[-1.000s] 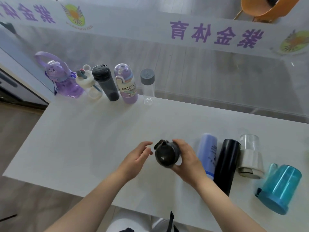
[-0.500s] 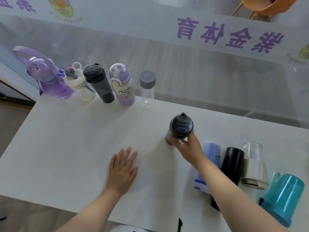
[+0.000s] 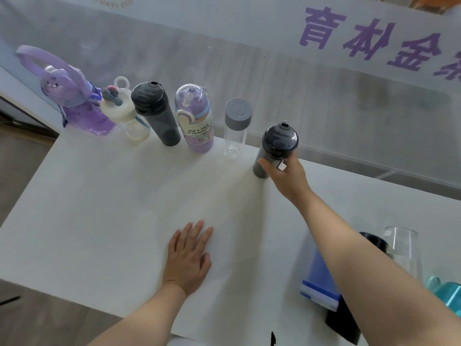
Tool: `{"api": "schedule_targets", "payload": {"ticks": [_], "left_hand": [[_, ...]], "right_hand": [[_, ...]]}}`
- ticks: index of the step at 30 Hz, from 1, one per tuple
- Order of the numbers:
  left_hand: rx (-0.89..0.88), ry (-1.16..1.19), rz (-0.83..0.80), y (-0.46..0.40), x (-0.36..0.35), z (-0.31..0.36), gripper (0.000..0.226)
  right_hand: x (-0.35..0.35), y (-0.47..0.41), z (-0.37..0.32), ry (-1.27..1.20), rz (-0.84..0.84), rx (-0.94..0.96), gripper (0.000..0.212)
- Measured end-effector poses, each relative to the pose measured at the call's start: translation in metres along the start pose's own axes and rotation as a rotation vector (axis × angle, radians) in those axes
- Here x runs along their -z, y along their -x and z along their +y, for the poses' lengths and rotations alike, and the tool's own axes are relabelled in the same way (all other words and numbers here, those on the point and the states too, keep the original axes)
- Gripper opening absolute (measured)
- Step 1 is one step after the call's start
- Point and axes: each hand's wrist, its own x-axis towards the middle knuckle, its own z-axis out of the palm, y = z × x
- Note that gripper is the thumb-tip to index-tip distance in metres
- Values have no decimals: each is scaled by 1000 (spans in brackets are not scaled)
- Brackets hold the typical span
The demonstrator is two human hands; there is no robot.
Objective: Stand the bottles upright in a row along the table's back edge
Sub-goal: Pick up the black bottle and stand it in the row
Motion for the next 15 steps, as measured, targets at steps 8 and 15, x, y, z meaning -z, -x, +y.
{"api": "schedule_targets", "payload": {"ticks": [8, 15], "left_hand": [[-12, -11, 33, 0, -2, -2, 62], [-8, -11, 21, 0, -2, -2, 63]], "right_hand": [[-5, -22, -4, 20, 11, 20, 63], [-6, -21, -4, 19, -5, 20, 67]]}}
